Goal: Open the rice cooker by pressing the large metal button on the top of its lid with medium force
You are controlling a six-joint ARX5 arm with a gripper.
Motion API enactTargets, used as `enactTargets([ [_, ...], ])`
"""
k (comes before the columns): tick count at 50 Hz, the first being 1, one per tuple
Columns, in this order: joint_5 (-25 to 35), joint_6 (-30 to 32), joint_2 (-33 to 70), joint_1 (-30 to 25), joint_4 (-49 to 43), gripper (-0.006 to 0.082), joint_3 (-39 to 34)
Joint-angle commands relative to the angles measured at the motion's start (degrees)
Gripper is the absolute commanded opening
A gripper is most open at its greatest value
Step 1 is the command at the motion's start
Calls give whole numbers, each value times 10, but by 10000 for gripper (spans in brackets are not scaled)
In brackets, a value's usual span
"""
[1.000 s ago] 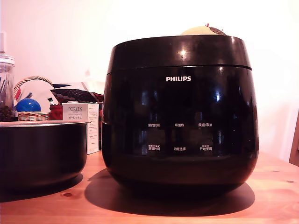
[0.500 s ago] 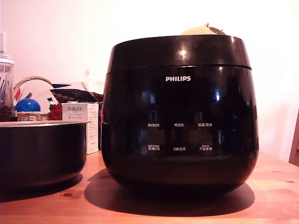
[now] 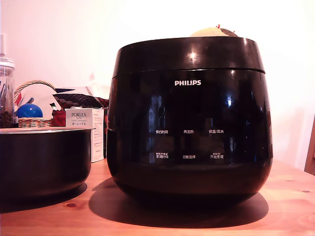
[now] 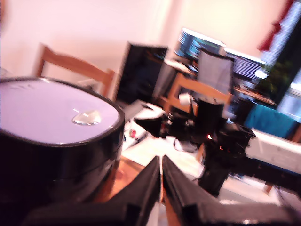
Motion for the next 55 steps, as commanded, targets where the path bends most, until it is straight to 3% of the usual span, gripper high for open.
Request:
enactTargets([
  [1,-24,24,26,-24,4,-24,12],
  [3,-49,24,42,-39,6,-24,18],
  [4,-62,71,50,-49,7,-24,21],
  [6,-85,71,64,-64,14,-24,24],
  [7,-94,102,73,-73,17,-24,27],
  [12,-131,125,108,-113,41,-24,36],
  [13,-163,138,115,-119,46,-24,38],
  [34,-365,164,236,-239,206,-24,45],
  [55,-421,164,316,-299,290,-24,58],
])
